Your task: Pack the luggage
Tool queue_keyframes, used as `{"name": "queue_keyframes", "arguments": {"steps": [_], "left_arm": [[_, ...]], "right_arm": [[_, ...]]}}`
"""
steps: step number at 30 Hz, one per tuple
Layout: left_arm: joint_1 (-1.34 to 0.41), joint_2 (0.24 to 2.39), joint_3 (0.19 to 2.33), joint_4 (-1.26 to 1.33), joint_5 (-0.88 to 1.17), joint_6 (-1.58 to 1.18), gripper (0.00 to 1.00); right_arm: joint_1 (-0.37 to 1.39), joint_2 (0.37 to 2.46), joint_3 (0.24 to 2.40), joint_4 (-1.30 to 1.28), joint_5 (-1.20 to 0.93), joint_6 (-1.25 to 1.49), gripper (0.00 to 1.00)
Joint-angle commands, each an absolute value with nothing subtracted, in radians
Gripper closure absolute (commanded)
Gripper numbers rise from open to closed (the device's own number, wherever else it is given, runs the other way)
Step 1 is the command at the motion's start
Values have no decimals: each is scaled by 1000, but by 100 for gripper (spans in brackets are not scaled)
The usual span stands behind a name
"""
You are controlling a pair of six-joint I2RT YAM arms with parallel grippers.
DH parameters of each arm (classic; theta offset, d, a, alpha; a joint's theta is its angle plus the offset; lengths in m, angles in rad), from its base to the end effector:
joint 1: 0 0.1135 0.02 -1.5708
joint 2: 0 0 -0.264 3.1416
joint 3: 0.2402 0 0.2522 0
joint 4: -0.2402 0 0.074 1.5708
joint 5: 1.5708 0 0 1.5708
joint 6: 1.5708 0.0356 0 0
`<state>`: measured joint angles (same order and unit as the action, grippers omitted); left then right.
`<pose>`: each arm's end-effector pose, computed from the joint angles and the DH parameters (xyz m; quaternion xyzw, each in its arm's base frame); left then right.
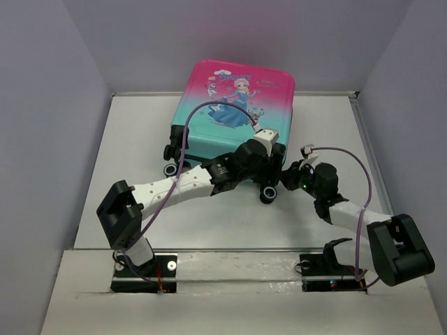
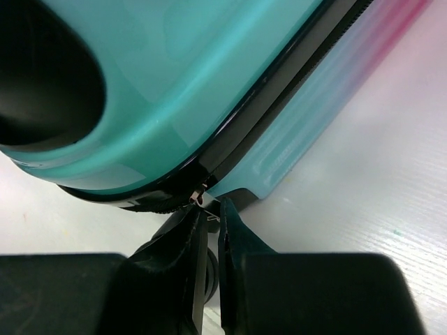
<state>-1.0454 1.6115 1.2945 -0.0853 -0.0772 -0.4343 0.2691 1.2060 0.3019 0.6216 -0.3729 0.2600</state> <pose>0.1944 -0.3299 0.3151 0.2304 0.8013 -0.3478 0.4288 0.2157 0.0729 0.1749 -0.1149 0.7852 0.2974 0.5308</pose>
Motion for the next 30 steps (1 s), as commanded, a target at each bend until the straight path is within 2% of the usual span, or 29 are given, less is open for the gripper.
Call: {"name": "queue_keyframes", "arguments": {"steps": [1,7,11,16,20,23,26,27,29,30], "left_arm": [[-1058,1512,1370,35,-94,-422,94],[-1049,1552,1454,26,-123,-387,94],[-1008,1604,1535,26,-66,-394,94],[-991,1695,1660,3,-20,-402,94],[-985,1703,1695,-55,-29,-384,94],[-977,1590,1614,-89,-81,-359,93],[-976,1429,1441,-158,-193,-345,83],[-974,1389,1328,-166,-204,-350,67],[-971,1267,1229,-201,-187,-376,48],[-971,1202,1157,-213,-169,-383,34]], "right_arm": [[275,1174,282,801,-365,305,93],[359,1036,244,665,-292,330,93],[532,919,230,575,-165,344,93],[744,983,227,610,-5,380,93],[802,1054,235,600,145,422,93],[802,1042,245,534,196,420,93],[802,1037,262,502,195,413,93],[793,1043,268,494,180,405,93],[782,1065,284,479,167,397,93],[782,1066,285,476,160,397,93]]}}
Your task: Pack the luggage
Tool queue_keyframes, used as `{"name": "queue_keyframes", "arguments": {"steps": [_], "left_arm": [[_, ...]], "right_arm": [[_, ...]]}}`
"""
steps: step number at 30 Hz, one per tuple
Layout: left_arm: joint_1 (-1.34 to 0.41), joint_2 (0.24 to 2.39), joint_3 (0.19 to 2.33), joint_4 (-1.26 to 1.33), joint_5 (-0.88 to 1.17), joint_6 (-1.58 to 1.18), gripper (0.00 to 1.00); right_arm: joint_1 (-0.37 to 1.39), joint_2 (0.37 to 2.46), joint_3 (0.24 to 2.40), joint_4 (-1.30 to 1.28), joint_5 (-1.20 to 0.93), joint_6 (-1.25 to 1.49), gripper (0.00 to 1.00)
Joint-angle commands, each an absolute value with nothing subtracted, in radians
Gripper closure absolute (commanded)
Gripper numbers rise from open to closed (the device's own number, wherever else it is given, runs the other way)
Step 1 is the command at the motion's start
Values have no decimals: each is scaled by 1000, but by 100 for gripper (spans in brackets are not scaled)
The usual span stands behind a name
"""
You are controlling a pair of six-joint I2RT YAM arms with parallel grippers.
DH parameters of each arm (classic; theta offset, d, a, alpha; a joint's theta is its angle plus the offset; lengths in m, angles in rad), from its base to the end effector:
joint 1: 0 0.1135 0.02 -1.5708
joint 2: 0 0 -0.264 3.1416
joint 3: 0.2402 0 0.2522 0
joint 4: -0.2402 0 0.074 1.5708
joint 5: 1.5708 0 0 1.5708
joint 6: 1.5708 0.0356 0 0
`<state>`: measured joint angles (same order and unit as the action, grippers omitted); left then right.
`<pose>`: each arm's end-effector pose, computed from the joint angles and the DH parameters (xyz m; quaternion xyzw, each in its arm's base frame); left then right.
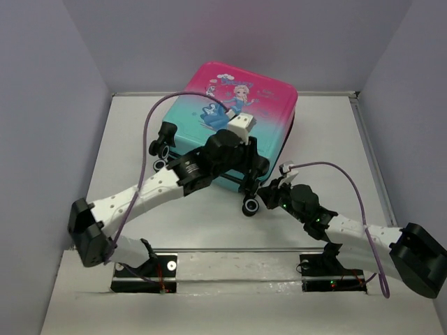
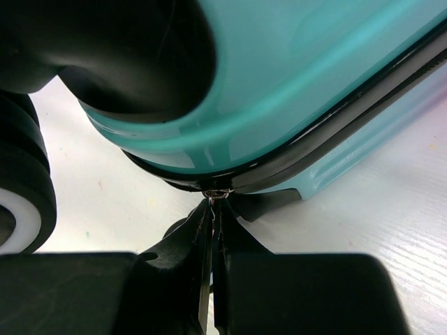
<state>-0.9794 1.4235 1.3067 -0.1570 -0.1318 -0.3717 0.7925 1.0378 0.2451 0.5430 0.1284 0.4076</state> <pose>0.1916 -0.2770 0.3761 0.2000 0.7707 -0.3359 0.5031 0.1482 0.1438 0.1815 -0.1121 0.7810 0.3039 0.5339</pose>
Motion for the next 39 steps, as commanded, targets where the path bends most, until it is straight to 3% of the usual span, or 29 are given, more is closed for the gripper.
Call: {"name": "queue_keyframes", "arguments": {"steps": [1,2,8,14,16,20,21,22,29,39], "left_arm": [[-971,1175,1129,-230,-161,-394,29],[-971,1152,1088,-257,-138,-408,21],[-997,1137,1000,-201,-33,-423,10],[-997,1281,1098,-94,64,-396,8],[-1002,1347,1126,-74,77,-393,16],[-1003,1420,1189,-48,84,-388,60],[-1003,1446,1228,-46,95,-382,81],[-1003,1459,1251,-41,94,-383,91],[-982,1637,1540,-32,115,-396,94],[-968,1871,1902,-35,198,-506,94]], "right_arm": [[772,1066,285,472,156,399,93],[772,1065,282,471,147,406,93],[772,1052,281,469,127,407,93],[772,1042,279,460,124,422,93],[772,1037,281,448,126,425,93],[772,1006,278,420,127,440,93],[772,997,279,394,130,443,93],[772,986,281,384,127,446,93],[873,893,255,415,167,474,93],[1055,1190,319,835,420,468,93]]}}
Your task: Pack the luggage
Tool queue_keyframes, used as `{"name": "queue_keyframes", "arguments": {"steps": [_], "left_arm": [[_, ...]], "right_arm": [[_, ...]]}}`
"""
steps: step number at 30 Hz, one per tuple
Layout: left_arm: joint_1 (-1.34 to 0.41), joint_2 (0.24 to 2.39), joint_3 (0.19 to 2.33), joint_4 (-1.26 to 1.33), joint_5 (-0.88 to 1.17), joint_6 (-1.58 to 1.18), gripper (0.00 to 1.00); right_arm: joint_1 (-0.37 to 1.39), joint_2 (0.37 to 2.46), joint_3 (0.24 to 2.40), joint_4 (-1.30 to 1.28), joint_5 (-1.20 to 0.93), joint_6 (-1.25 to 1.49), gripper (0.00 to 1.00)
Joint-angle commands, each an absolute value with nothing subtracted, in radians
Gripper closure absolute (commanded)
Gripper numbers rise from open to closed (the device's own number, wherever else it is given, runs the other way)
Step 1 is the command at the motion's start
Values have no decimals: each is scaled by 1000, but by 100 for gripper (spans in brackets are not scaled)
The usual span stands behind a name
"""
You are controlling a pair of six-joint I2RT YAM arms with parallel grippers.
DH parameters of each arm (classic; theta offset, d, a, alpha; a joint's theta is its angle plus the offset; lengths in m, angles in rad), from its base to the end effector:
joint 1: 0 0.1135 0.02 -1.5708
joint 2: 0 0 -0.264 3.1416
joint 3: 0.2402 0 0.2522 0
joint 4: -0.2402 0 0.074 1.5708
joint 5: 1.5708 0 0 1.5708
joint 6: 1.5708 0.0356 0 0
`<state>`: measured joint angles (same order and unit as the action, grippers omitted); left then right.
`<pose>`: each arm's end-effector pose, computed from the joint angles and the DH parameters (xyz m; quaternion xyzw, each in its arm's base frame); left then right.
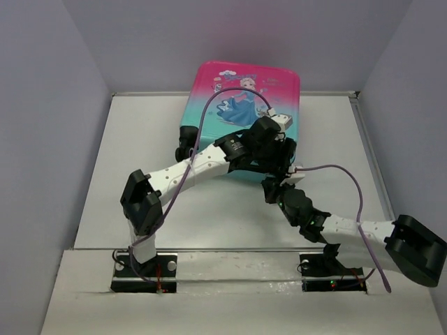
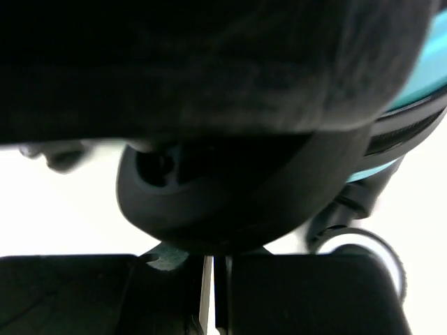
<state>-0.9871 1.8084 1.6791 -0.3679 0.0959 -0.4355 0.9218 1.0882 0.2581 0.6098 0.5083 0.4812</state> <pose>0.2336 -0.3598 0.3458 0.2573 0.8192 -0.3647 0.3600 0.1405 0.1565 0.1841 -0.0117 0.7716 0.2405 0.5888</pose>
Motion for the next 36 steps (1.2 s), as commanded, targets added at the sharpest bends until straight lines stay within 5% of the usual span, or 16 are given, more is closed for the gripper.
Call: {"name": "queue_keyframes", "arguments": {"steps": [1,9,11,13,16,23,28,31,36], "left_arm": [[-965,1890,1939,-44,216,-514,94],[-1002,2157,2440,-277,336,-509,60],[-1000,2145,2424,-285,357,-503,50],[-991,2082,2372,-310,332,-450,23],[-956,1940,2236,-339,287,-381,1],[-763,1464,1736,-249,120,-339,1],[-597,1122,1369,-339,-191,-298,4],[-430,1042,1214,-399,-284,-272,8],[-236,1094,1095,-327,-163,-221,12]], "right_arm": [[1055,1215,330,868,429,462,93],[1104,1685,551,1152,342,454,93],[1117,1701,575,1114,354,468,93],[1126,1686,551,1107,395,450,93],[1126,1608,433,1105,458,492,93],[1040,1427,270,1052,459,554,93],[1015,1327,227,1000,439,552,93],[1015,1289,215,948,420,554,93],[1015,1269,244,879,399,538,93]]}}
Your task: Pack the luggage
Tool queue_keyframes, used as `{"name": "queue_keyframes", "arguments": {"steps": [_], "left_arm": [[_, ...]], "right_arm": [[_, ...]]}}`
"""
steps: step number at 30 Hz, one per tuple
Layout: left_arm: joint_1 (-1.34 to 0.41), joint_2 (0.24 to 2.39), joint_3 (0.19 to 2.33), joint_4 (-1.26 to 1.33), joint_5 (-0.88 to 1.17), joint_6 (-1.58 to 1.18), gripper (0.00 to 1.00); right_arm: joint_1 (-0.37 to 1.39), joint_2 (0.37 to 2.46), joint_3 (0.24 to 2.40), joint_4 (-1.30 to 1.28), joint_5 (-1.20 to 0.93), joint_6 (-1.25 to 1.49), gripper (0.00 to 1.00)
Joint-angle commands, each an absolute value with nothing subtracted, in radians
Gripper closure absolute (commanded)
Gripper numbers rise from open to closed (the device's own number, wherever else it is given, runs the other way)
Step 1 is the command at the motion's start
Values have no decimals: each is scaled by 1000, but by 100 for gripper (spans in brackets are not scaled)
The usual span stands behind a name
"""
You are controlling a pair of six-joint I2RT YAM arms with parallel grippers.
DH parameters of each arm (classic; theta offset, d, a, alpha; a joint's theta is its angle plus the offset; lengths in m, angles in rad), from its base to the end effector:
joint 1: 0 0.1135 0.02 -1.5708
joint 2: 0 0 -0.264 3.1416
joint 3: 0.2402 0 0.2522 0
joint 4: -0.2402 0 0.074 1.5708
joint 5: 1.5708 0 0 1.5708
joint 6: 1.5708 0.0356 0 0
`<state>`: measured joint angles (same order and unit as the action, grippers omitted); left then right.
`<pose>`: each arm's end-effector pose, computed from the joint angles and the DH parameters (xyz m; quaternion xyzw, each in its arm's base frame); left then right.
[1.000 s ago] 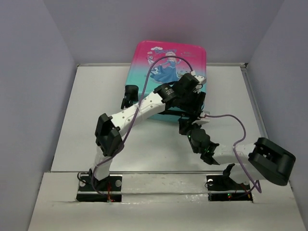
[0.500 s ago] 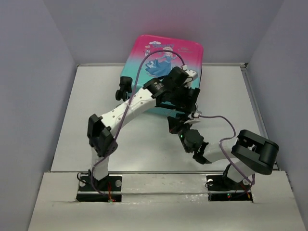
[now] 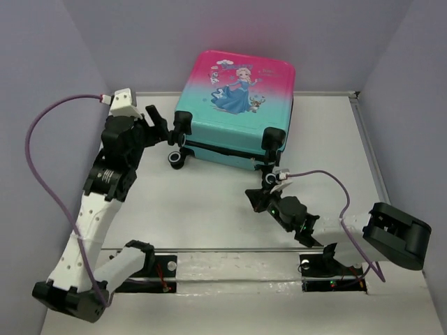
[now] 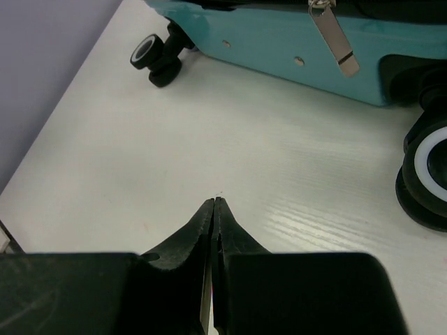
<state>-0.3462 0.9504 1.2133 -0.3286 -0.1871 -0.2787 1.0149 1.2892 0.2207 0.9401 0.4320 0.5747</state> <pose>0.1868 -0.0604 0.4427 -0.0393 0.7285 -0.1443 0.6685 0.1301 0.1812 0.1677 -0.0220 0.7468 0.3476 0.5666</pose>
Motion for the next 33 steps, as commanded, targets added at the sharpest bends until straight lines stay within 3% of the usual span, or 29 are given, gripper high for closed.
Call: {"name": "queue_keyframes", "arguments": {"steps": [1,7,14,16,26,33], "left_arm": [[-235,1123,1089,-299,-129,-195,13],[-236,1195,1101,-238,35,-144,10],[-236,1327,1152,-236,78,-140,13],[-236,1332,1154,-227,150,-153,14],[-236,1097,1063,-189,209,-227,21],[-236,1089,1078,-193,256,-250,14]], "right_arm": [[1015,1259,245,871,390,540,93],[1015,1229,244,848,380,537,91],[1015,1259,250,870,354,534,71],[1015,1264,241,880,351,535,69],[1015,1250,236,868,347,514,68],[1015,1253,244,864,341,520,68]]}}
